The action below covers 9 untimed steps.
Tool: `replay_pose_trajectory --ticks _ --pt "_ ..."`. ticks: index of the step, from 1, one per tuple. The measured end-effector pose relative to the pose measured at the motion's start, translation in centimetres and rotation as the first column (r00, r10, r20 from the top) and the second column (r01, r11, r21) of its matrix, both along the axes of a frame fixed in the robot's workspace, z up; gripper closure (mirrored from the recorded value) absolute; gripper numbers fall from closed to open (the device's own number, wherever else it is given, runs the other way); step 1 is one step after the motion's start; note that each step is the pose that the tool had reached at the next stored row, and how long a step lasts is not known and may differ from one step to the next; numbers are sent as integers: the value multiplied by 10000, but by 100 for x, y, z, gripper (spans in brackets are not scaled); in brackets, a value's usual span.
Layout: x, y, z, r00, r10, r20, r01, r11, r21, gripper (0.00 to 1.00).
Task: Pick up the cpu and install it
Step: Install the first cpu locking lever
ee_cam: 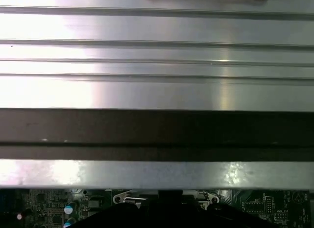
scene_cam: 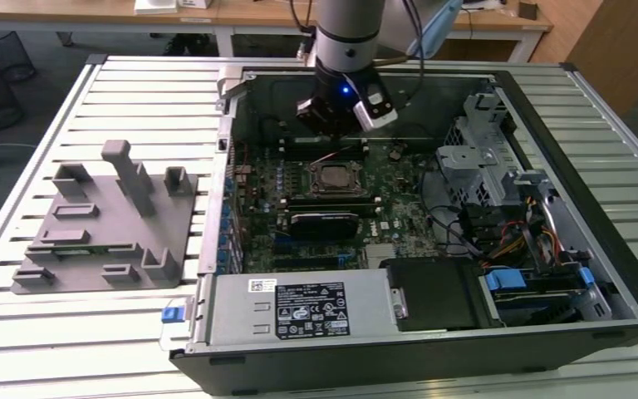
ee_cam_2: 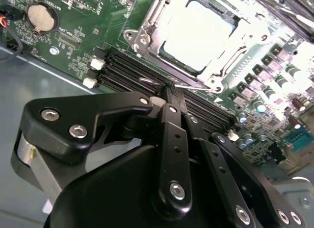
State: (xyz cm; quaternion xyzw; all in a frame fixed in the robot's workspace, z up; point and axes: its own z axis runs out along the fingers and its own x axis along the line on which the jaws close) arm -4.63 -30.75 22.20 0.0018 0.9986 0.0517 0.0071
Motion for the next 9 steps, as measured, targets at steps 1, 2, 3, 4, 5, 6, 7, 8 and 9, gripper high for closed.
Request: replay_pose_trajectory --ticks 1,2,3,4,5,6,7,8,9 --pt "13 0 -3 10000 0 -3 0 10000 -1 89" --pt "28 0 -7 10000 -1 -6 1 10000 -2 89" --pt "44 0 -12 10000 -1 -9 1 10000 -2 89" --pt "59 0 -18 10000 0 -12 0 10000 -1 89" --pt "73 0 -23 10000 0 -16 0 10000 -1 89" --pt "84 0 -30 10000 1 -19 -1 10000 -2 89" --pt "93 0 -38 10000 1 -20 -1 10000 -3 89" --pt "99 0 -46 10000 0 -20 0 10000 -3 89" --pt "105 0 -55 10000 0 -20 0 10000 -2 89"
